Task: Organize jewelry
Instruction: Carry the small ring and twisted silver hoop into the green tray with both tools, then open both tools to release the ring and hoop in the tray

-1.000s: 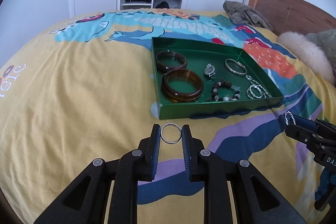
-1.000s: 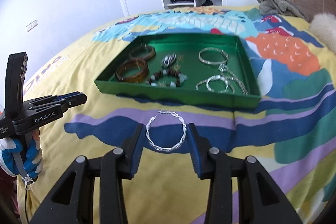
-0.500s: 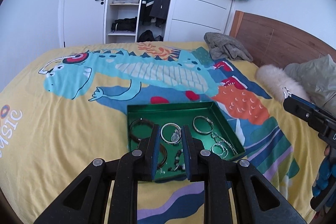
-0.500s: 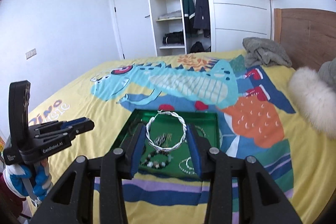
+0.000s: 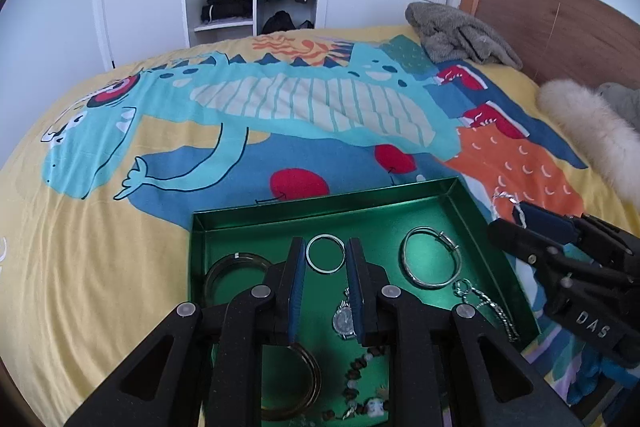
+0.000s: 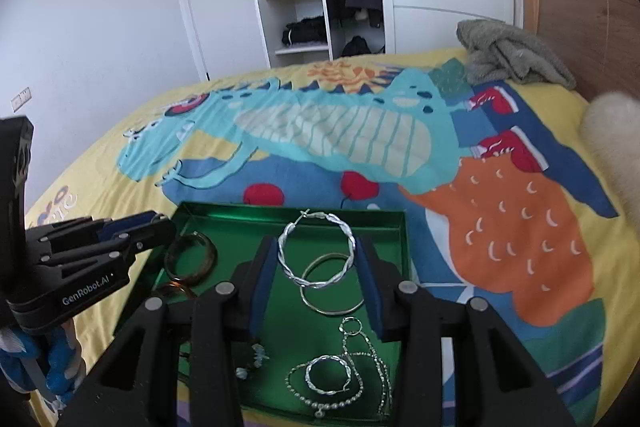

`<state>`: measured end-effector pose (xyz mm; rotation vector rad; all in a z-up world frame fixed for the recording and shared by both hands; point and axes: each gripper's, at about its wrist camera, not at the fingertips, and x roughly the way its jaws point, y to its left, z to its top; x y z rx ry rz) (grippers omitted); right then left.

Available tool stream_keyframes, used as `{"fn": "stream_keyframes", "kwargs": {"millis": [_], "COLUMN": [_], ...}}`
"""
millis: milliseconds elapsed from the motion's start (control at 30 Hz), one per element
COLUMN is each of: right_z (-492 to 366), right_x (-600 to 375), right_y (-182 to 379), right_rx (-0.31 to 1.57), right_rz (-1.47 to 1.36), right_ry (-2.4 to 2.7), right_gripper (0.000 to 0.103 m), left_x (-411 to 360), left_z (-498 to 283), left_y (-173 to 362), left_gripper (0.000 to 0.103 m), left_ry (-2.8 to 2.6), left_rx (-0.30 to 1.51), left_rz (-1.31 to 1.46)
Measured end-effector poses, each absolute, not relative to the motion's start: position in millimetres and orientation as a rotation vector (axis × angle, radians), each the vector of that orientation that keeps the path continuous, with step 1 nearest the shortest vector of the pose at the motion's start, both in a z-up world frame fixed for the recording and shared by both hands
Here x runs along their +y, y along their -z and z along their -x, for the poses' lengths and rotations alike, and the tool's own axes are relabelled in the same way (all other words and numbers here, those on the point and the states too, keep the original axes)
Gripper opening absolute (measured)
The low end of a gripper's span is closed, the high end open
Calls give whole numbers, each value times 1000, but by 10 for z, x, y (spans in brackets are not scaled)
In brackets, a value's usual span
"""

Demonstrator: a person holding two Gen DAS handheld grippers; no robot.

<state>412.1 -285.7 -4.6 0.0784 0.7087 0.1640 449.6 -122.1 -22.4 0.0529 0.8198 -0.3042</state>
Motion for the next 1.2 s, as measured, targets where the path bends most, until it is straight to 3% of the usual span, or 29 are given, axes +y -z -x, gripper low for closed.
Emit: {"fn": "stream_keyframes", "kwargs": {"millis": [200,400,933,1033,1167,1200], "right_z": [-4508,-4616,-4643,-4630,-4526,-4481], "right_x": [-2846,-2769,-2721,-2746,-2806,-2823], "right_y": [636,841,938,929,787,711], "right_rx": [835,902,937,944,919,908], "right_rz": [-81,-20,77,71,44,40], "right_ry": [-207,-222,-159,-153,-151,-148], "right_gripper": [38,38,43,44,44,44], "left_x": [-1401,-1406,-1347,-1301,-1222,-1201], "left_z": [-4831,-4975,-5048,-5026,-4890,-4821], "left_y": [616,818,949,883,601,479], "left_gripper": [20,20,21,25,43,44], "left_ry": [283,256,222,216,227,232], "left_rx": [882,940,1010,991,939,915], "left_rz": [-79,-74,-46,-24,-2,-3]}}
